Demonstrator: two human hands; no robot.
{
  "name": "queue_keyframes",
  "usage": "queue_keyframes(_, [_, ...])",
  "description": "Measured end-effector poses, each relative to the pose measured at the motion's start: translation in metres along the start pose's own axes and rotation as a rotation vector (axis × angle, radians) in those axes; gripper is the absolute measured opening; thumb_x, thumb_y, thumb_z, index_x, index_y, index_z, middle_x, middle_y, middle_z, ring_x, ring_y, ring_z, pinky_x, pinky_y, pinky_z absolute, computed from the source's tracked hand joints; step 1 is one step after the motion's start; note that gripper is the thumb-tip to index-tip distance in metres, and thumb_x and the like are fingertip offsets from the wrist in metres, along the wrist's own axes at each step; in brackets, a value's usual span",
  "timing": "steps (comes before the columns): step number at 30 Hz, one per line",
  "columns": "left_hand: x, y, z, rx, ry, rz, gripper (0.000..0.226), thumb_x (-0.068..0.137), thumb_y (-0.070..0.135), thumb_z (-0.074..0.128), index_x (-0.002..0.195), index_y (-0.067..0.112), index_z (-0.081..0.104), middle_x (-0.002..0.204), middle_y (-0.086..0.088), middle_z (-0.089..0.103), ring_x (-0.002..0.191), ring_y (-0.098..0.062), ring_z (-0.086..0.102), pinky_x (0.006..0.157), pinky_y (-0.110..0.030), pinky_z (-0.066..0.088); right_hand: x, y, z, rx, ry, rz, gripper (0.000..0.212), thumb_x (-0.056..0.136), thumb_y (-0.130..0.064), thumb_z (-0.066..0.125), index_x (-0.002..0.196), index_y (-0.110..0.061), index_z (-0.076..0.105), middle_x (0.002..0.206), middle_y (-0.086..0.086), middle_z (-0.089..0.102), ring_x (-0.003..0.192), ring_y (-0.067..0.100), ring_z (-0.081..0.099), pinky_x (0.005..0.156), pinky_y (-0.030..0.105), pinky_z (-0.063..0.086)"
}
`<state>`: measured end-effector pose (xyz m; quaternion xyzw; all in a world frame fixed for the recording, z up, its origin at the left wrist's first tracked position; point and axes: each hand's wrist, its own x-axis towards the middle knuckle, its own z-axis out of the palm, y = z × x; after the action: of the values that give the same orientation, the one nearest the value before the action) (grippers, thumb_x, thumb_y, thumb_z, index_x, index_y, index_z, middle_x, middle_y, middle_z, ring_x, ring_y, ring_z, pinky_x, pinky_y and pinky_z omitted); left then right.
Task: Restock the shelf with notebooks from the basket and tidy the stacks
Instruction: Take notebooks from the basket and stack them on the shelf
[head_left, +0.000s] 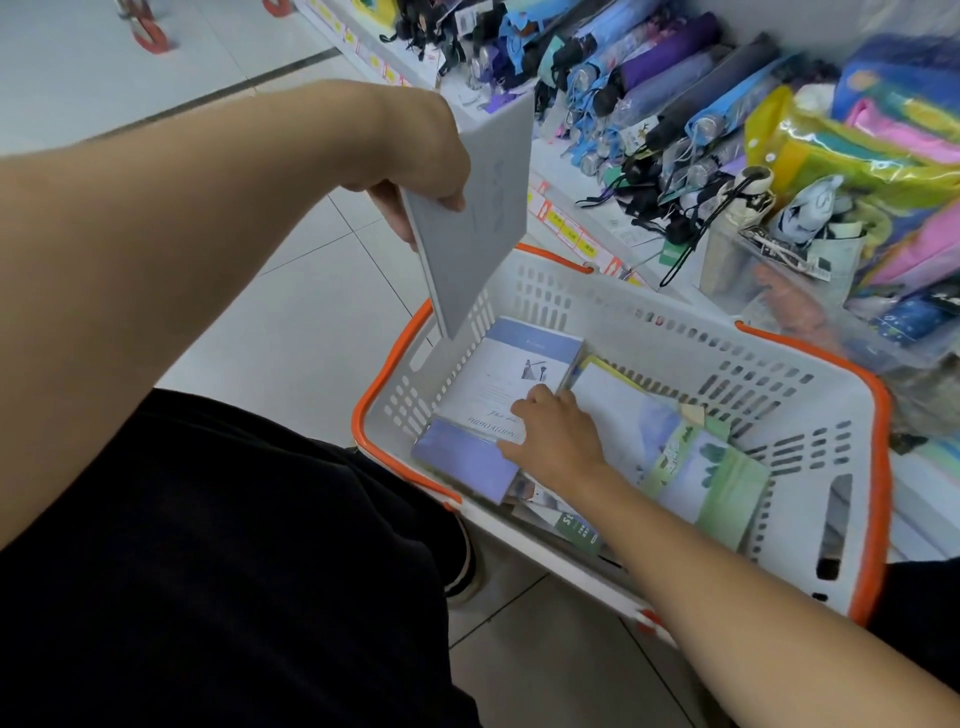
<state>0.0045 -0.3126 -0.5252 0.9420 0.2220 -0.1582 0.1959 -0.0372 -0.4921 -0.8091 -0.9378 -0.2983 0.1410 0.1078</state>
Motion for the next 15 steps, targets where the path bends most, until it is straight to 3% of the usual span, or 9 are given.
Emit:
queue_keyframes(3, [0.001, -0.002, 0.001, 0.029, -0.012, -0.005, 0.024, 0.091, 0.017, 0.061, 0.11, 0.004, 0.056, 0.096, -0.017, 0.068, 0.069, -0.036, 0.073, 0.08, -0.046, 0.057, -0.007, 0.017, -0.011, 0.167, 0.12, 0.005, 0.043, 0.085, -0.051, 0.065, 0.115, -0.02, 0.068, 0.121, -0.002, 0.055, 0.105, 0.022, 0.058, 0.077, 0.035, 0.051])
queue_keyframes(5, [0.002, -0.004, 0.001, 0.031, -0.021, -0.009, 0.025, 0.09, 0.017, 0.061, 0.111, 0.005, 0.057, 0.096, -0.017, 0.069, 0.071, -0.036, 0.073, 0.089, -0.051, 0.054, -0.006, 0.027, -0.025, 0.317, 0.113, 0.045, 0.046, 0.079, -0.055, 0.074, 0.111, -0.022, 0.071, 0.118, -0.006, 0.058, 0.099, 0.015, 0.063, 0.08, 0.033, 0.051])
queue_keyframes(7, [0.001, -0.004, 0.001, 0.021, -0.035, -0.013, 0.026, 0.091, 0.017, 0.062, 0.113, 0.004, 0.057, 0.096, -0.016, 0.069, 0.072, -0.036, 0.072, 0.088, -0.05, 0.055, -0.004, 0.031, -0.035, 0.375, 0.081, 0.049, 0.045, 0.075, -0.053, 0.079, 0.105, -0.02, 0.074, 0.114, -0.004, 0.062, 0.099, 0.016, 0.063, 0.083, 0.037, 0.053])
queue_keyframes(11, [-0.002, -0.001, 0.002, 0.062, -0.051, -0.011, 0.027, 0.09, 0.02, 0.061, 0.112, 0.005, 0.058, 0.098, -0.017, 0.07, 0.067, -0.035, 0.073, 0.091, -0.05, 0.052, -0.001, 0.039, -0.035, 0.755, 0.102, 0.164, 0.032, 0.072, -0.04, 0.086, 0.091, -0.015, 0.08, 0.098, -0.003, 0.073, 0.096, 0.011, 0.067, 0.088, 0.043, 0.055])
queue_keyframes(15, [-0.002, 0.002, 0.003, 0.078, -0.053, -0.005, 0.026, 0.092, 0.02, 0.061, 0.112, 0.005, 0.057, 0.1, -0.016, 0.068, 0.065, -0.035, 0.073, 0.089, -0.05, 0.052, -0.002, 0.048, -0.042, 0.914, 0.021, 0.201, 0.017, 0.076, -0.025, 0.086, 0.085, -0.011, 0.081, 0.091, 0.0, 0.076, 0.087, 0.014, 0.071, 0.079, 0.044, 0.061])
